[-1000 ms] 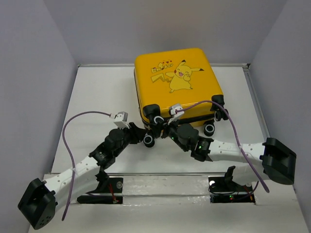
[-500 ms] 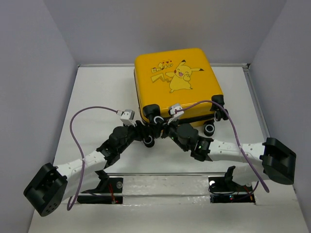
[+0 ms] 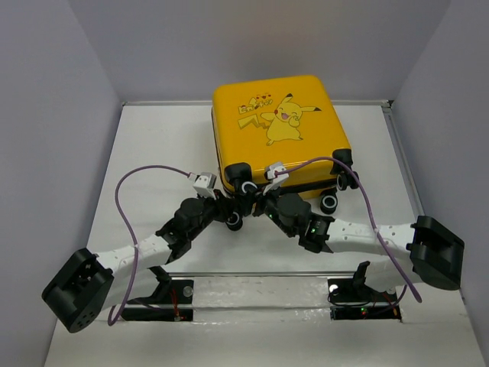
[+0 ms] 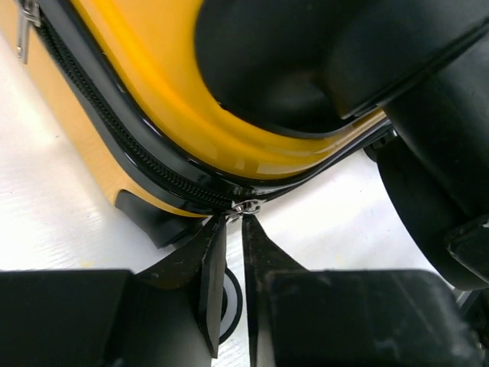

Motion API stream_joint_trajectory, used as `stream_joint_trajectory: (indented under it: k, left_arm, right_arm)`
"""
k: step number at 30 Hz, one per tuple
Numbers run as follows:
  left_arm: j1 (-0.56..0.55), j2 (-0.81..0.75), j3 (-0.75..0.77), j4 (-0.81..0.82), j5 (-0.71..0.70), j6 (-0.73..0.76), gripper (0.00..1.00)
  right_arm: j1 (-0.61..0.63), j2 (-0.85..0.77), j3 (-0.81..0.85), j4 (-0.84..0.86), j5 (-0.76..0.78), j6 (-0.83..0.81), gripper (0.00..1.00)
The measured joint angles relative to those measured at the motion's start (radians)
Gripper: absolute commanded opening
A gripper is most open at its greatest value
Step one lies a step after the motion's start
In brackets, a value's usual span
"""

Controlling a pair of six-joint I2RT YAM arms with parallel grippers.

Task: Pack the luggage

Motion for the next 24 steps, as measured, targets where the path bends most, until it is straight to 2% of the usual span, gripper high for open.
stream_joint_trajectory:
  k: [2,3,4,5,6,10,13,17,18,24]
  left_arm:
    - [-0.002,0.008,0.0,0.006,0.008,0.002,0.2]
    - [-0.002,0.011,0.001,0.008,0.01,0.002,0.33]
    - [-0.003,0.013,0.003,0.009,0.011,0.003,0.41]
    - [-0.003,0.014,0.004,0.009,0.011,0.006,0.55]
    - [-0.004,0.015,0.004,0.014,0.017,0.0,0.59]
    - [-0.015,0.014,0.006,0.017,0.018,0.002,0.64]
    - [-0.014,0.014,0.006,0.016,0.002,0.008,0.6]
    - [-0.014,0.022,0.008,0.014,-0.006,0.021,0.44]
    - [-0.014,0.026,0.008,0.013,-0.011,0.026,0.36]
    - [-0.015,0.05,0.013,0.013,-0.025,0.032,0.2]
  right_arm:
    - [0.0,0.0,0.0,0.0,0.0,0.0,0.07]
    - [0.0,0.0,0.0,0.0,-0.001,0.001,0.07]
    - [0.0,0.0,0.0,0.0,0.0,0.002,0.07]
    - [0.0,0.0,0.0,0.0,-0.001,0.002,0.07]
    - [0.0,0.0,0.0,0.0,-0.002,0.003,0.07]
    - [-0.001,0.0,0.0,0.0,-0.006,0.003,0.07]
    - [-0.001,0.0,0.0,0.0,-0.008,0.003,0.07]
    - [-0.001,0.0,0.0,0.0,-0.009,0.003,0.07]
    - [-0.001,0.0,0.0,0.0,-0.01,0.004,0.07]
    - [-0.001,0.0,0.0,0.0,-0.016,0.011,0.07]
